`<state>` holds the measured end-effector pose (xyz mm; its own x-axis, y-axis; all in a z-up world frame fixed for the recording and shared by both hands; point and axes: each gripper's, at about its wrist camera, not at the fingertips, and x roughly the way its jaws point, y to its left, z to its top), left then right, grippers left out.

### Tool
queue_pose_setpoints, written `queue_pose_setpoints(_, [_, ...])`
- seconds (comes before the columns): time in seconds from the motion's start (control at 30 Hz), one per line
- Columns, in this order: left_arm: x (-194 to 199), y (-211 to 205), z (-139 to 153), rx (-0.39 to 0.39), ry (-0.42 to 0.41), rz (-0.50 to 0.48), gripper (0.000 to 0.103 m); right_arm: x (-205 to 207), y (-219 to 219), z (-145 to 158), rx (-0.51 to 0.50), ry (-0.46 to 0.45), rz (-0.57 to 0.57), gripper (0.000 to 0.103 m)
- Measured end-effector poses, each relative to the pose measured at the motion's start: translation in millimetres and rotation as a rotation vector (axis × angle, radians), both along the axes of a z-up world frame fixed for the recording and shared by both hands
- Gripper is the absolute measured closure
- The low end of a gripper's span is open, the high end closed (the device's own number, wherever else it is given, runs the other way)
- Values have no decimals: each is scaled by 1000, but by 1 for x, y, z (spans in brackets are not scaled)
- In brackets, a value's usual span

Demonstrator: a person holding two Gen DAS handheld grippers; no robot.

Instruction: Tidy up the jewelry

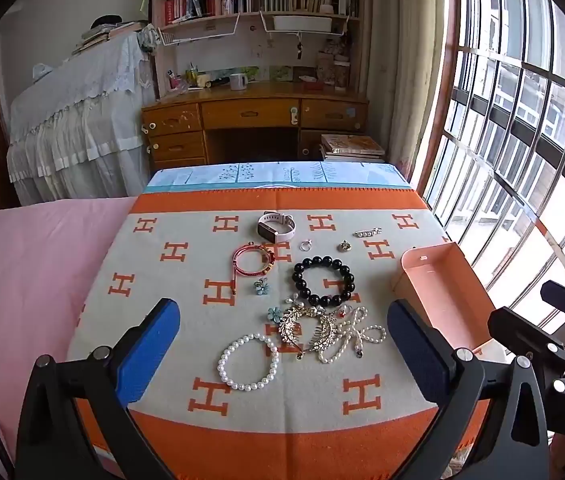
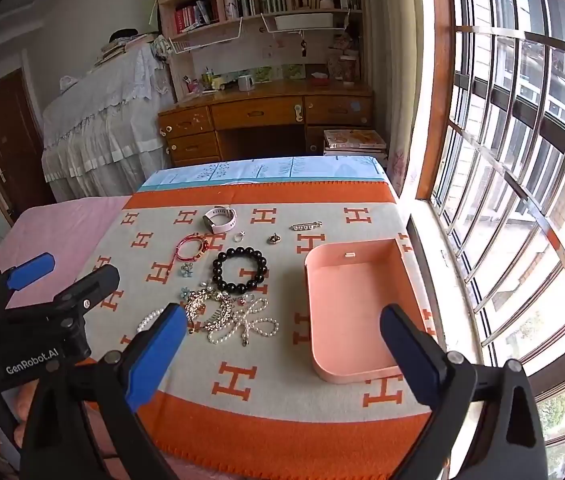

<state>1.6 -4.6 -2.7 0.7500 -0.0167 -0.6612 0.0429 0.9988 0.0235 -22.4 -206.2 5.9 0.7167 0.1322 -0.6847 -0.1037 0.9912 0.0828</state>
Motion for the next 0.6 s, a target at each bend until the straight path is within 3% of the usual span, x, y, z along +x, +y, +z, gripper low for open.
queue_pose_setpoints(0.1, [-8,-5,-2,-17,-11,-4,1,2,2,-1,24,3,-1,5])
queue_pose_setpoints(0.2, [-3,-10,-5,-27,27,-15,1,3,-8,-3,81,5,-3,5])
queue_pose_setpoints(0.6, [4,-12,-7,-40,66,-15,1,1,-5,-10,59,5,9,5])
